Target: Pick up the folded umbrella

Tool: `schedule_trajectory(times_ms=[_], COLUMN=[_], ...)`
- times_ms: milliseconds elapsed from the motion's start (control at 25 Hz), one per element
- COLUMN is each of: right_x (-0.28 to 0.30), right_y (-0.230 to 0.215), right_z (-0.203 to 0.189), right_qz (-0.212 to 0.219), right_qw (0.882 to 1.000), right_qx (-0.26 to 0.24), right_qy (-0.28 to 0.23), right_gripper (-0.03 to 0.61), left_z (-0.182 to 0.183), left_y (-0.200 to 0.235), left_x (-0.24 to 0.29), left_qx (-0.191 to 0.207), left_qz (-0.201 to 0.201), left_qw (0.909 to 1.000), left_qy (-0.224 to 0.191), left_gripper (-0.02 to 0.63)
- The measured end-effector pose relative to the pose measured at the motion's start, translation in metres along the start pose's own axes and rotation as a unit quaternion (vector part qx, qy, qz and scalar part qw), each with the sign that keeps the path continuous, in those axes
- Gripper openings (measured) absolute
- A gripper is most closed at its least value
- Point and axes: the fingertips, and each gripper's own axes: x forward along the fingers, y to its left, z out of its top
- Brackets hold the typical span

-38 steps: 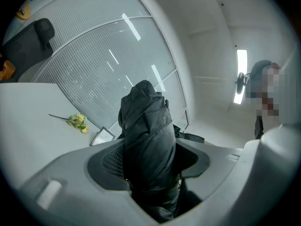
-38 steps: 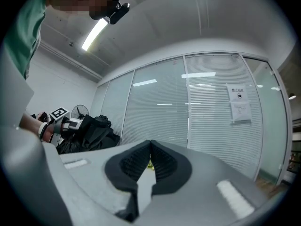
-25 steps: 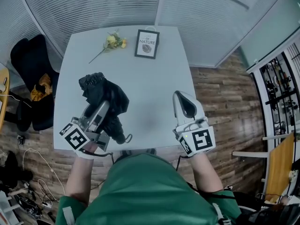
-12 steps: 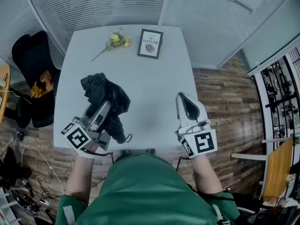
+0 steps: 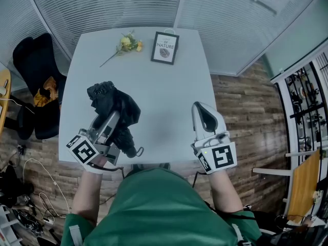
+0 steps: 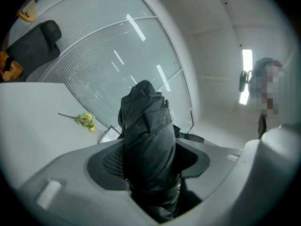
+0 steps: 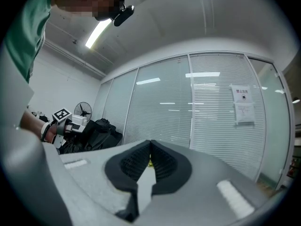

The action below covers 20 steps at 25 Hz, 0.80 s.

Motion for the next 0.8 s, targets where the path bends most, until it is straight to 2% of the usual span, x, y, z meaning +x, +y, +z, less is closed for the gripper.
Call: schedule_trajectory(times_ms=[800], right_x=[0.009], right_y=[0.014], right_z=[0.004], right_qz=[0.004], right_qw=[1.0], right_qx=[0.004], right_qy=[-0.006], right_gripper=[0.002], left_z=[0.004], left_y=[0.017], left_x=[-0.009], left_qx=[-0.004], left_qz=[0.003], left_qw=[1.0], left_qy=[0.007], left_gripper=[0.275])
